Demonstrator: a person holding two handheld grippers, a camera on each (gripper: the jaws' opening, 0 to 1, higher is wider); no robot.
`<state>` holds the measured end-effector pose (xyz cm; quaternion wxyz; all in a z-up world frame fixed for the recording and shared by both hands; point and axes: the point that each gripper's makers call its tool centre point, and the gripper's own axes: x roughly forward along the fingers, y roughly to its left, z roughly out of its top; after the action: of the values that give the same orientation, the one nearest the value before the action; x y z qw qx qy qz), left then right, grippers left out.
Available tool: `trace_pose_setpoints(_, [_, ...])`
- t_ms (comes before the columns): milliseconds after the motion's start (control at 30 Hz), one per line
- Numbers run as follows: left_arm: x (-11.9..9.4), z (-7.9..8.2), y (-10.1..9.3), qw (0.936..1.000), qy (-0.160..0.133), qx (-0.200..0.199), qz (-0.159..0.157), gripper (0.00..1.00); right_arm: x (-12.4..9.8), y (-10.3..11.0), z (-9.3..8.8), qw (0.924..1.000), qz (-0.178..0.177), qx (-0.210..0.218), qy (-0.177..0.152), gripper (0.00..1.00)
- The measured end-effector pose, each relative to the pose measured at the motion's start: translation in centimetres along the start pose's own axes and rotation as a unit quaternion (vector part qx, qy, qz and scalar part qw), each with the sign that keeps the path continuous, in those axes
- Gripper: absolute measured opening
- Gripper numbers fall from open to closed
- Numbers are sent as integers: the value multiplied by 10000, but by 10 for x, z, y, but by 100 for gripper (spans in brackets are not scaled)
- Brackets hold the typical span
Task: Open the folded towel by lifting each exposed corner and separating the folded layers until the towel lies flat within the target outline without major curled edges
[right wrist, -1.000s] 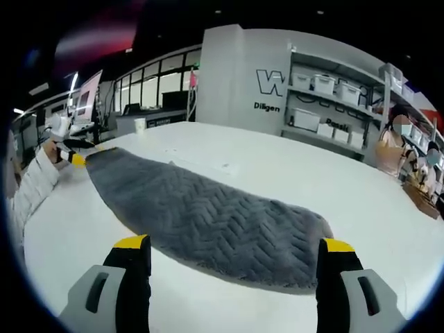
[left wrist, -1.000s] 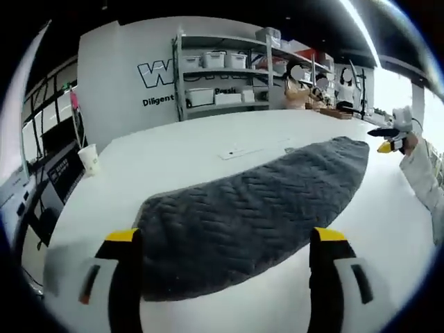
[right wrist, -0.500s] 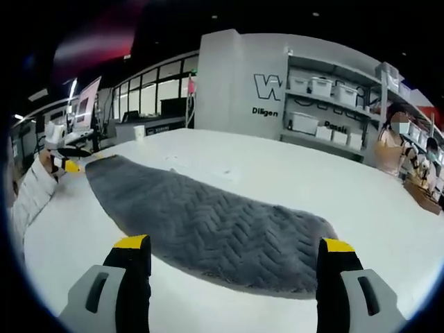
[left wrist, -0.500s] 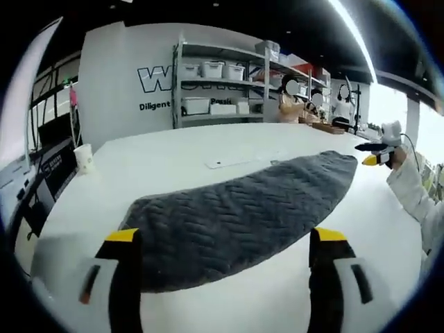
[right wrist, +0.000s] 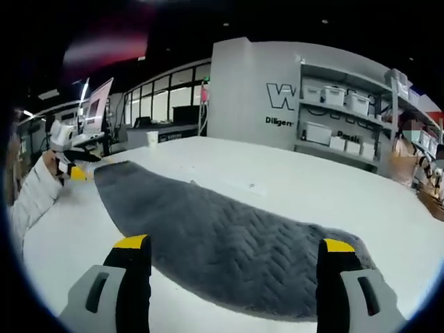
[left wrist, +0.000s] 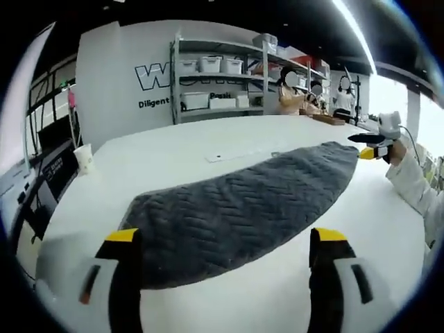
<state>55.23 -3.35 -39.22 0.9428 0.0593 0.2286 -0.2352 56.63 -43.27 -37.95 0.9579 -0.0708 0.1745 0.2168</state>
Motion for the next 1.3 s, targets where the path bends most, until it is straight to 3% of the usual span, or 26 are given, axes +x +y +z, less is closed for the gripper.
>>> trace_pose_setpoints(200, [0, 1, -1, 10000, 2, 17, -23, 99, 25, 17, 9, 9998, 79, -159, -60, 99])
trace_pose_setpoints(333, [-1, 2, 3, 10000, 11, 54, 71, 99, 45, 37, 17, 9991, 399, -71, -145, 95])
trace_pose_setpoints(600, [-2, -2, 6, 9999, 65, 43, 122, 99, 69, 60, 17, 9972, 683, -298, -49, 94])
trace_pose_setpoints(733, [-2, -1, 6, 9999, 64, 61, 129, 99, 78, 53, 9, 9977, 555, -384, 71, 92])
trace_pose_setpoints(800, [-2, -2, 6, 9999, 74, 66, 134, 99, 81, 35, 2, 9984, 250, -467, 182, 90])
trace_pose_setpoints(900, [-1, -2, 6, 9999, 78, 63, 130, 99, 84, 33, -6, 9985, 324, -337, 270, 89])
trace_pose_setpoints(967, [-1, -2, 6, 9999, 80, 63, 131, 99, 86, 31, -29, 9967, 314, -277, 699, 90])
trace_pose_setpoints(1000, [-1, -2, 6, 9999, 81, 62, 132, 99, 87, 30, -34, 9964, 280, -247, 762, 92])
trace_pose_setpoints(1033, [-1, -2, 6, 9999, 82, 61, 131, 99, 89, 30, -31, 9977, 344, 227, 537, 93])
trace_pose_setpoints(1300, [-4, -3, 7, 9998, 70, 40, 155, 99, 87, 29, -30, 9978, 402, 108, 521, 94])
